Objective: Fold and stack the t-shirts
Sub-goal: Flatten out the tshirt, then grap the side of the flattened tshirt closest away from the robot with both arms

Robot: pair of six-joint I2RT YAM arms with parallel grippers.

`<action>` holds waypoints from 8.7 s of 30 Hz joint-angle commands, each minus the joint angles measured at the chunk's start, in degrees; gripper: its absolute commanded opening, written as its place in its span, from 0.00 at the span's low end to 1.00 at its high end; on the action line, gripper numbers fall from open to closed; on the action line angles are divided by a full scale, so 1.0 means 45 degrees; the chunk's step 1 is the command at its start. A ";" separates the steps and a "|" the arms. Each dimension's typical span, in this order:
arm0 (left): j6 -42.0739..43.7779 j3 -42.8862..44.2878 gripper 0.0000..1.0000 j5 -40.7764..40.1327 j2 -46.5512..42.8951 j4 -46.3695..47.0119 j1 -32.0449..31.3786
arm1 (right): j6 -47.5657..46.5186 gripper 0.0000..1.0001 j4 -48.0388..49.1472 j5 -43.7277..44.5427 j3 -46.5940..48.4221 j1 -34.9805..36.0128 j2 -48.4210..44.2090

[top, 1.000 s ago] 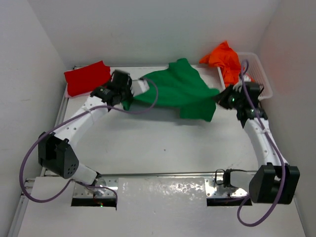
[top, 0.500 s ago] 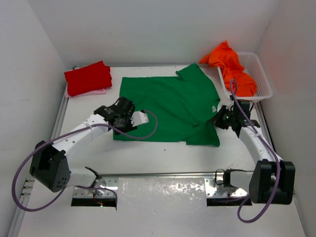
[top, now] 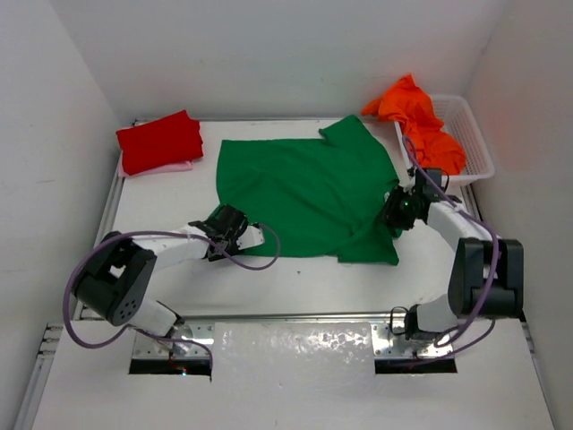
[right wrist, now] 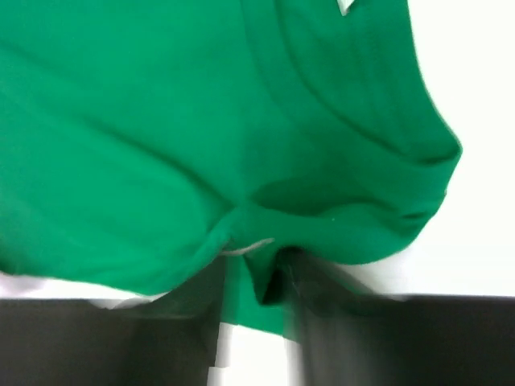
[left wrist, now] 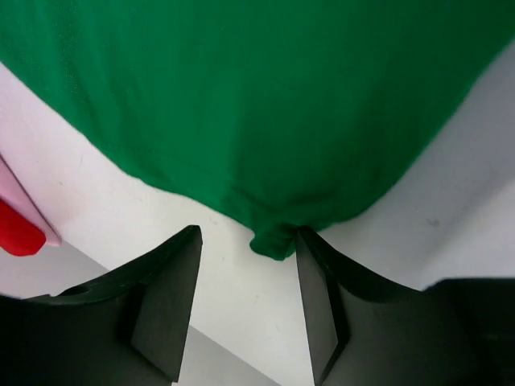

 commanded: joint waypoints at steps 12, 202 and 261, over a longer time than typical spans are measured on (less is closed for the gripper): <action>-0.1694 -0.0565 0.00 0.0409 0.0385 0.1350 0.0075 | -0.2164 0.98 -0.3816 0.4318 0.2378 -0.0032 -0.0851; -0.4252 0.2032 0.00 -0.0547 -0.0419 0.0021 0.3649 | -0.1950 0.00 0.1280 -0.2267 -0.2354 -0.0189 -0.3298; -0.0581 -0.1287 0.37 0.0430 -0.1102 0.2345 0.3219 | -0.0310 0.67 -0.1104 -0.0255 -0.3114 0.0573 -0.1149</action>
